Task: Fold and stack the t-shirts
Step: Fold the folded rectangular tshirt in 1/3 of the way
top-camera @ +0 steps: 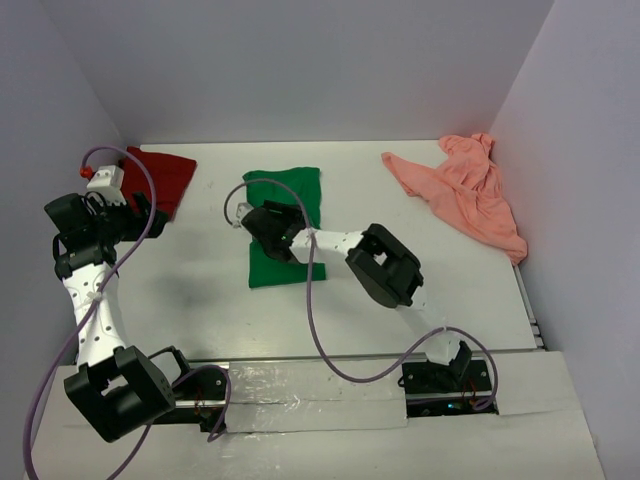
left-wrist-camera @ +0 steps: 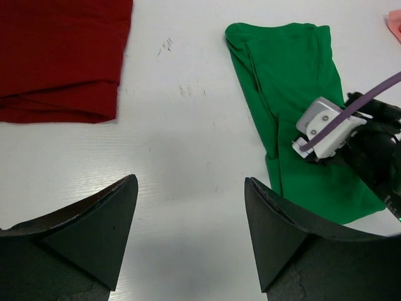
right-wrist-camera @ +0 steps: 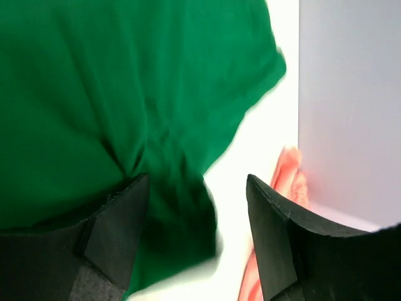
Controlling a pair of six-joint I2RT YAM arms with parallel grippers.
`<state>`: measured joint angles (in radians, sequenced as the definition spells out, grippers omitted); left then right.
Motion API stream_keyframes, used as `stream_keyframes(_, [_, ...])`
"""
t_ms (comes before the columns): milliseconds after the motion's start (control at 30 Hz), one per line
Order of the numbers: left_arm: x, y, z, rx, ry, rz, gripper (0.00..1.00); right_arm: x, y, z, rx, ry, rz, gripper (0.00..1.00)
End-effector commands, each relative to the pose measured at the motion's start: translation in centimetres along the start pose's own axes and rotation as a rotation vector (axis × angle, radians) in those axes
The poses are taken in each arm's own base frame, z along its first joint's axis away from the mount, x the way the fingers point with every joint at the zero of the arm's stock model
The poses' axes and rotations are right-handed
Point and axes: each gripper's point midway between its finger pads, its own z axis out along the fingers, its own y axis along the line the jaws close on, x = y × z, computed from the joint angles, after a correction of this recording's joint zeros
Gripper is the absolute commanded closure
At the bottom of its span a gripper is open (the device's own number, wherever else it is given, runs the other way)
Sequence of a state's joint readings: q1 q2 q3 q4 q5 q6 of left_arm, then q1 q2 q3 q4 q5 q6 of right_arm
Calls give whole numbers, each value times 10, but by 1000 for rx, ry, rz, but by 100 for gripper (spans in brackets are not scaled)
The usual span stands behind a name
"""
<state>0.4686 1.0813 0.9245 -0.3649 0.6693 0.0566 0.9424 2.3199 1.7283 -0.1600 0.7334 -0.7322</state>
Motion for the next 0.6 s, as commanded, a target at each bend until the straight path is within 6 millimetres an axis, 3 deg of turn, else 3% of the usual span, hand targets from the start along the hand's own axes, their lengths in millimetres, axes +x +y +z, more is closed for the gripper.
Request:
stream_keyframes(0, [-16, -6, -6, 29, -34, 33, 22, -22, -72, -43, 195, -158, 275, 31])
stream_keyframes(33, [-16, -6, -6, 26, -35, 35, 22, -28, -93, -64, 211, -209, 327, 34])
stream_keyframes(133, [-15, -7, -7, 24, -37, 36, 22, -29, -103, -88, 174, -266, 396, 40])
stream_keyframes(167, [-16, -7, -8, 24, -40, 37, 22, -28, -109, -100, 155, -267, 420, 50])
stream_keyframes(200, [-16, -7, -8, 24, -40, 38, 22, -27, -110, -106, 142, -267, 423, 53])
stream_keyframes(333, [-15, -7, -8, 24, -42, 35, 22, -23, -113, -133, 72, -286, 498, 52])
stream_keyframes(433, [-15, -9, -8, 33, -41, 34, 22, -29, -83, -161, -195, -347, 442, 48])
stream_keyframes(467, [-15, -9, -7, 35, -40, 32, 22, -27, -63, -167, -288, -366, 407, 47])
stream_keyframes(500, [-14, -9, -7, 37, -38, 31, 22, -28, -58, -177, -315, -383, 394, 47])
stream_keyframes(567, [-15, -10, -8, 39, -40, 32, 22, -16, -34, -176, -334, -356, 320, 46])
